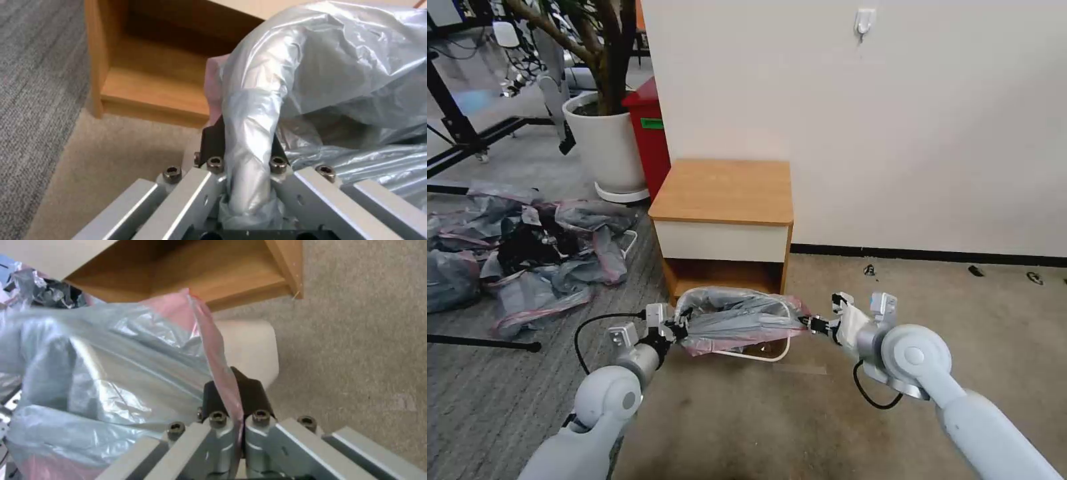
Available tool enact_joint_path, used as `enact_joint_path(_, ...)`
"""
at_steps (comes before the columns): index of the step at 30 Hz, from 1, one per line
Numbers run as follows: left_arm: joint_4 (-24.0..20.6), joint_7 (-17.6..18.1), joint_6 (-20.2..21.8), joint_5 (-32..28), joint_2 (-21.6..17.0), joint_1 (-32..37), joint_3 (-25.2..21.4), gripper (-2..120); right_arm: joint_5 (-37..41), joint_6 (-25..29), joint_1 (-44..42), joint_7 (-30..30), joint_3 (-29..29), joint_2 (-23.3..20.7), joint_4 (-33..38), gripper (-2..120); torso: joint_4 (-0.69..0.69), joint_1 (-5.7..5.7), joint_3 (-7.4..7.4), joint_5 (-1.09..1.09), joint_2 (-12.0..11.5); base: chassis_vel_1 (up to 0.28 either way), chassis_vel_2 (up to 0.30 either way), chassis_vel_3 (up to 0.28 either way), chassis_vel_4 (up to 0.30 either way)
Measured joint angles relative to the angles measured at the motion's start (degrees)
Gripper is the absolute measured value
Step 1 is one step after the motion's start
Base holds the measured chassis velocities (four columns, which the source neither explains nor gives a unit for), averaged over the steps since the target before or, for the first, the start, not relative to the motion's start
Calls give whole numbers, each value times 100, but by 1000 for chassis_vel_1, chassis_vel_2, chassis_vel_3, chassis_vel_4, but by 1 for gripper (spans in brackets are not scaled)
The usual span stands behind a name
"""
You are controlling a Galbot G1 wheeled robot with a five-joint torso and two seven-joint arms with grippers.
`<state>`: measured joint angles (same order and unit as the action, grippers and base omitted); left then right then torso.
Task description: Pick up the garbage bag from the table and place it over the trash can.
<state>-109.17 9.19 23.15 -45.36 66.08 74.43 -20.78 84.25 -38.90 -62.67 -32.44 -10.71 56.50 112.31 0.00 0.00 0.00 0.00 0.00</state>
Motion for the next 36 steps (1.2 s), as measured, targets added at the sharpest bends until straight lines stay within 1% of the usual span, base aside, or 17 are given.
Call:
enact_joint_path(6, 0, 79, -5, -8, 84, -36, 63, 3, -86, -12, 23, -96, 49, 68, -23, 1, 0, 0, 0, 0, 0, 0, 0, 0, 0)
enact_joint_path(9, 13, 103, -17, -8, 127, -54, 96, 3, -159, 26, 70, -169, 5, 93, 25, 15, 0, 0, 0, 1, 0, 0, 0, 0, 0)
enact_joint_path(10, 13, 103, -17, -8, 127, -54, 96, 3, -159, 26, 70, -169, 5, 93, 25, 15, 0, 0, 0, 1, 0, 0, 0, 0, 0)
enact_joint_path(13, 66, 177, -48, -8, 146, -89, 99, 3, -188, 12, 79, -212, -66, 78, 118, 25, 0, 0, 0, 0, 0, 0, 0, 0, 0)
enact_joint_path(14, 97, 207, -57, -8, 150, -112, 99, 3, -210, 12, 80, -239, -94, 66, 153, 32, 0, 0, 0, 0, 0, 0, 0, 0, 0)
enact_joint_path(15, 97, 207, -57, -8, 150, -112, 99, 3, -210, 12, 80, -239, -94, 66, 153, 32, 0, 0, 0, 0, 0, 0, 0, 0, 0)
enact_joint_path(17, 135, 218, -63, -8, 151, -130, 101, 3, -223, 19, 75, -273, -143, 56, 212, 39, 0, 0, 0, 0, 0, 0, 0, 0, 0)
enact_joint_path(19, 193, 222, -79, -6, 151, -149, 111, 3, -237, 45, 66, -314, -214, 59, 289, 50, 0, 0, 0, 0, 0, 0, 0, 0, 0)
enact_joint_path(22, 213, 222, -85, -6, 151, -154, 116, 3, -239, 63, 64, -322, -249, 63, 320, 56, 0, 0, 0, 0, 0, 0, 0, 0, 0)
enact_joint_path(23, 267, 224, -97, -2, 158, -159, 117, 3, -232, 125, 60, -331, -389, 99, 414, 65, 0, 0, 0, 0, 0, 0, 0, 0, 0)
enact_joint_path(24, 267, 224, -97, -2, 158, -159, 117, 3, -232, 125, 60, -331, -389, 99, 414, 65, 0, 0, 0, 0, 0, 0, 0, 0, 0)
enact_joint_path(27, 284, 224, -113, -2, 159, -155, 94, 3, -177, 164, 36, -344, -549, 157, 468, 80, 0, 0, 0, 0, 0, 0, 0, 0, 0)
enact_joint_path(28, 284, 224, -113, -2, 159, -155, 94, 3, -177, 164, 36, -344, -549, 157, 468, 80, 0, 0, 0, 0, 0, 0, 0, 0, 0)
enact_joint_path(31, 306, 225, -134, -20, 178, -179, 0, 3, 295, 138, -225, -576, -839, 260, 949, 93, 2, 0, 0, -1, 0, 0, 0, 0, 0)
enact_joint_path(33, 313, 225, -137, -25, 184, -189, -19, 3, 377, 131, -312, -604, -870, 287, 1069, 96, 1, 0, 0, -2, 0, 0, 0, 0, 0)
enact_joint_path(35, 330, 236, -143, -75, 224, -243, -75, 3, 925, 144, -643, -823, -997, 560, 1499, 100, -1, 0, 0, -1, 0, 0, 0, 0, 0)
enact_joint_path(36, 330, 236, -143, -75, 224, -243, -75, 3, 925, 144, -643, -823, -997, 560, 1499, 100, -1, 0, 0, -1, 0, 0, 0, 0, 0)
